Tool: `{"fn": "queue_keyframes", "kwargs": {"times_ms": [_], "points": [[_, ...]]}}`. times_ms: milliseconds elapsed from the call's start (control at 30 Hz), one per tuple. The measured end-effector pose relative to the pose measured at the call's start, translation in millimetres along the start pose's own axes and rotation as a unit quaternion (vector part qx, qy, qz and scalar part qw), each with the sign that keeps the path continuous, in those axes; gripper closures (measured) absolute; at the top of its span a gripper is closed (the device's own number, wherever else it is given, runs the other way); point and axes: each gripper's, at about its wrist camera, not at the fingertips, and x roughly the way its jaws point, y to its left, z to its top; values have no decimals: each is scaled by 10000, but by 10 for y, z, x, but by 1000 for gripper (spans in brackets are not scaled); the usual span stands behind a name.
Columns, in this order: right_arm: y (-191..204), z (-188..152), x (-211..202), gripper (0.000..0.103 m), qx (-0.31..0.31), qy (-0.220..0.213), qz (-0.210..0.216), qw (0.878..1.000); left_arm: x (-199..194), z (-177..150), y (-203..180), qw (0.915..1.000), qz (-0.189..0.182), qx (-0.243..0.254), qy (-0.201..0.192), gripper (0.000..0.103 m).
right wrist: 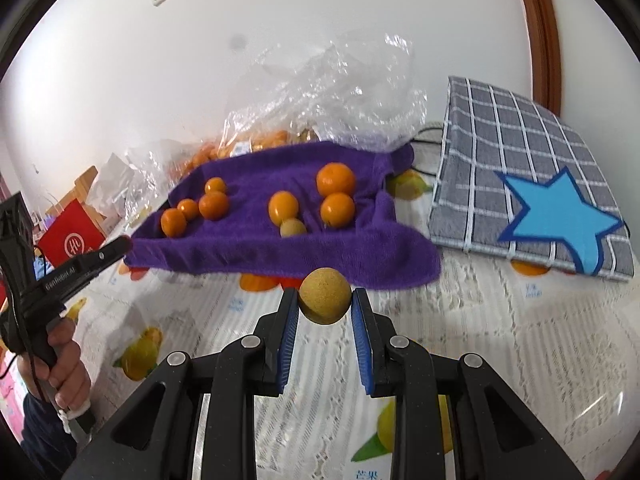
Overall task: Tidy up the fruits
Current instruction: 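Carry both held fruits over the towel and lower them onto it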
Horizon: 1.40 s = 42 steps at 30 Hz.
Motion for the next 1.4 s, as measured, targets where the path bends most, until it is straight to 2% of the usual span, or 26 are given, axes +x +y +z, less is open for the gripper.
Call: {"fn": "queue_keyframes", "kwargs": {"times_ms": [133, 533, 700, 933, 1100, 1267, 1400], "points": [[55, 119, -12, 76, -46, -103, 13, 9999, -7, 17, 38, 9999, -7, -109, -3, 80], [265, 405, 62, 76, -317, -133, 83, 9994, 70, 39, 134, 9992, 325, -215, 85, 80], [331, 521, 107, 76, -385, -165, 97, 9991, 55, 186, 101, 9985, 547, 85, -56, 80], [379, 730, 160, 76, -499, -250, 22, 9984, 42, 551, 223, 9992, 385, -71, -23, 80], [371, 880, 224, 76, -520, -305, -70, 9982, 154, 797, 203, 9995, 289, 2, 161, 80], [325, 999, 375, 76, -346, -265, -27, 9990, 304, 871, 192, 9991, 97, -69, 405, 80], [274, 1033, 617, 76, -227, -98, 43, 9997, 392, 863, 222, 9985, 103, -126, 526, 80]]}}
